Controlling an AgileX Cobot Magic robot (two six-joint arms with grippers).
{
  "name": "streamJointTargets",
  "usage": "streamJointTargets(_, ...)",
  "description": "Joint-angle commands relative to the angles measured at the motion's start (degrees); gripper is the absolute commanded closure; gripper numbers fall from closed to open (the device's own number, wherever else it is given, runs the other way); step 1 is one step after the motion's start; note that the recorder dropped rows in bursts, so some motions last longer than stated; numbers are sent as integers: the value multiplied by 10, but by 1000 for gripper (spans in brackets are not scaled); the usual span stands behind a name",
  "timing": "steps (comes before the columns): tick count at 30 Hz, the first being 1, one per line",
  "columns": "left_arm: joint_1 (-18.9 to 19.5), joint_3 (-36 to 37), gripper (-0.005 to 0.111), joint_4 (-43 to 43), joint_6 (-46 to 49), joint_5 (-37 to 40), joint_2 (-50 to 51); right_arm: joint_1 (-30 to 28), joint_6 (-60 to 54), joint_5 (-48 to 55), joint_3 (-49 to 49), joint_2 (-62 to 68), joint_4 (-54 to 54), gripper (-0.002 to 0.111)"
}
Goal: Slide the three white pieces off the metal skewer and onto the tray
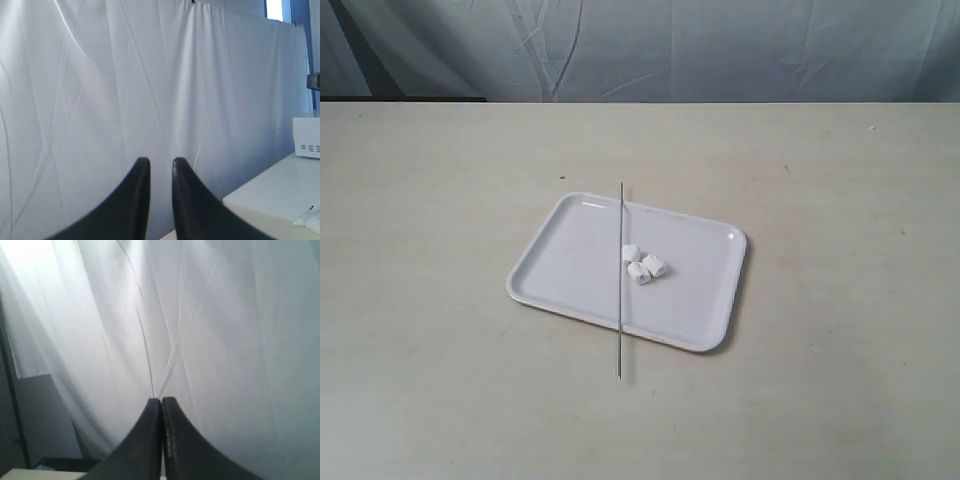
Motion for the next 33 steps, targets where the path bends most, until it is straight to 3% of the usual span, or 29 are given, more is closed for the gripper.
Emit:
streamJointTargets(1, -16, 54, 89, 58, -15, 2, -64, 2, -17, -61, 116, -94, -11, 109)
streamJointTargets(6, -54, 120, 89, 168, -36, 15, -102, 14, -17, -113, 246, -198, -10, 109)
streamJointTargets(13, -67, 191, 89, 209, -41, 99, -141, 14, -17, -115, 370, -311, -41, 109)
streamJointTargets(17, -67, 233, 89, 222, -62, 133, -141, 14, -17, -114, 410, -311, -36, 109)
streamJointTargets(21, -67, 264, 89, 222, -92, 107, -141, 14, -11, -79, 418, -311, -28, 109)
streamJointTargets(27, -67, 270, 89, 237, -90, 6, -141, 14, -11, -55, 418, -311, -23, 109)
streamJointTargets(33, -67, 270, 89, 243, -90, 2, -141, 14, -11, -56, 418, -311, -23, 109)
